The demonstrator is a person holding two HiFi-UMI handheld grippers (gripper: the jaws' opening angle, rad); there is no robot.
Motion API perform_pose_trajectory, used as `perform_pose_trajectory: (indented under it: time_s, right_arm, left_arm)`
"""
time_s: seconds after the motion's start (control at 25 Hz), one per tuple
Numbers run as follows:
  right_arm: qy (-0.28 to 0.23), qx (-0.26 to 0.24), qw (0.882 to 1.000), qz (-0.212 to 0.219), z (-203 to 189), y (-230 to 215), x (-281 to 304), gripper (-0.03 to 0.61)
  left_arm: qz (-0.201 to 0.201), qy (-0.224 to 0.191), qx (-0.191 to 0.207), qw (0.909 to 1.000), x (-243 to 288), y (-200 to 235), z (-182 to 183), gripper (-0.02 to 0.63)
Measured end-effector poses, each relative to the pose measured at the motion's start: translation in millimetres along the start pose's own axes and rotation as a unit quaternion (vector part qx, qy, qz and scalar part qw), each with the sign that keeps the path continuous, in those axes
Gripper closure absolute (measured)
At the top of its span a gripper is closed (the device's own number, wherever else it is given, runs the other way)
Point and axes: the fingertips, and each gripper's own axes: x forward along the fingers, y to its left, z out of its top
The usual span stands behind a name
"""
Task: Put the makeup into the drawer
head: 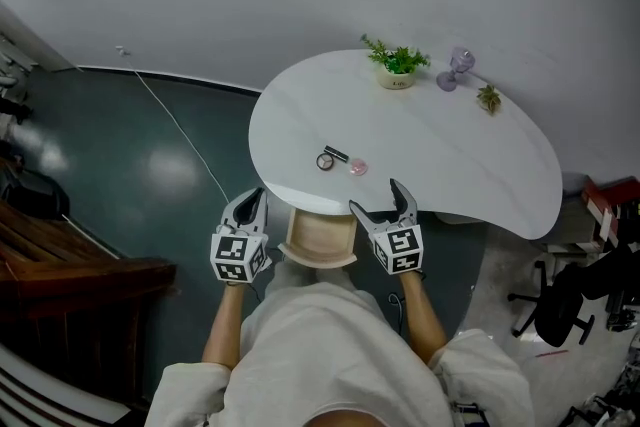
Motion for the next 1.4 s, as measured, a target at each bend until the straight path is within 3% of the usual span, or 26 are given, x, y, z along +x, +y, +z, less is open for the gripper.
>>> perform_pose_trajectory:
  time_s: [0.44, 0.76, 0.92, 1.08, 1.4]
  right_arm:
    - [0.053, -0.016, 0.998, 0.005, -17, -6, 55, 0.186]
    - [0.12, -0.066, 0.99, 0.034, -42, -13, 99, 0.21]
    - [0.175, -0.094, 0.978, 0.057, -67, -21, 115, 0.213]
    - [0.234, -0.133, 0.96, 0.084, -93, -31, 129, 0.218]
    - [0.298, -0.187, 0.926, 0.134, -112, -34, 149, 0.239]
  left_arm:
    - [-0.028, 0.011, -0.006, 0.9995, 28, 23, -4, 0.597]
    - [-0.032, 0.021, -0.017, 0.9991, 33, 41, -12, 0.597]
    - [-0.028, 0.026, -0.021, 0.999, 33, 49, -16, 0.597]
    - [-0.028, 0.031, -0.026, 0.9988, 34, 50, -21, 0.597]
    - [-0.03, 0.037, -0.019, 0.9987, 37, 47, -23, 0.597]
